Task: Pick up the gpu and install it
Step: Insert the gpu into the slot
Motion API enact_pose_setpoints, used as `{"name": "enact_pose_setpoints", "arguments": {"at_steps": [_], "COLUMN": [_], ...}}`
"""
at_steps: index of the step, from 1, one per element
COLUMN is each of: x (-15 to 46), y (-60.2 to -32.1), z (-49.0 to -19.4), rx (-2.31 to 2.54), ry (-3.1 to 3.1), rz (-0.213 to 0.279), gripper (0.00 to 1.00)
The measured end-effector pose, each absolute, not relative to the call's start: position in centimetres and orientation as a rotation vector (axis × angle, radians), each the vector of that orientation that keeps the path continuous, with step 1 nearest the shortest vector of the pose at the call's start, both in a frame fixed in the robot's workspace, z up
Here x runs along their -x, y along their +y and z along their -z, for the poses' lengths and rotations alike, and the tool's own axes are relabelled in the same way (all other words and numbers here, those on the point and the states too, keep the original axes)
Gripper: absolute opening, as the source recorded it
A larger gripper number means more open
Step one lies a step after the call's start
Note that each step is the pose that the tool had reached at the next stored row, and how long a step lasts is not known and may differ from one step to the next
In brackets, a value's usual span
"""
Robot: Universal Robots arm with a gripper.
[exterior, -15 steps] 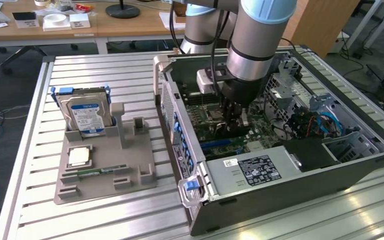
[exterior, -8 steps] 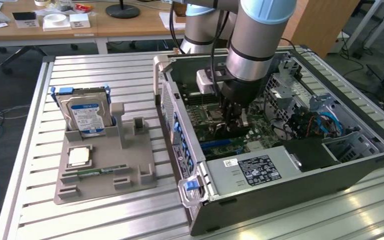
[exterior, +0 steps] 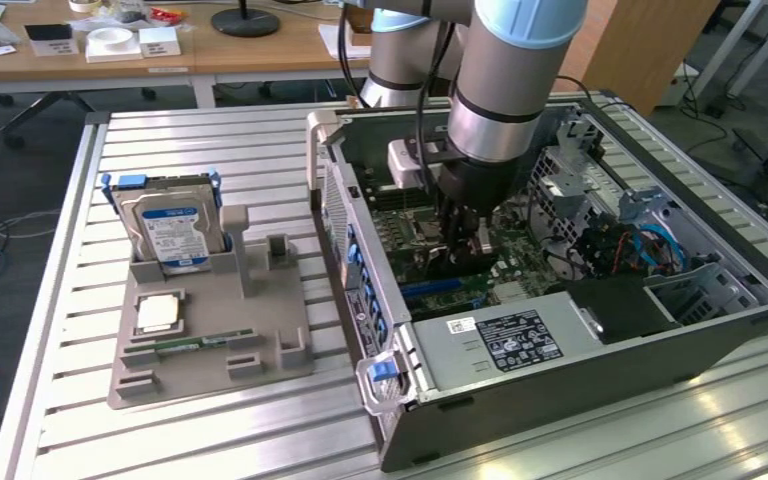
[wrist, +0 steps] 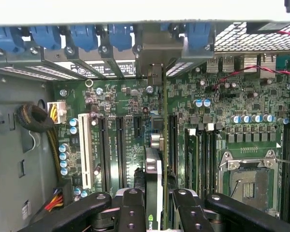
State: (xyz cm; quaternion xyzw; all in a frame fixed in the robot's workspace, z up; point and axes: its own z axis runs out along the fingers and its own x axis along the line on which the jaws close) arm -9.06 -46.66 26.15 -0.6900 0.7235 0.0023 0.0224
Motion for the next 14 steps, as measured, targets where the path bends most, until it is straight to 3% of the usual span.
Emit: {"name": "enact_pose_setpoints", "arguments": {"at_steps": [14], "x": [8.86], "y": [-46.65], "z": [-25.73], "rx": [2.14], "ry": [2.245], "rz": [-0.009], "gripper": [0.27]}}
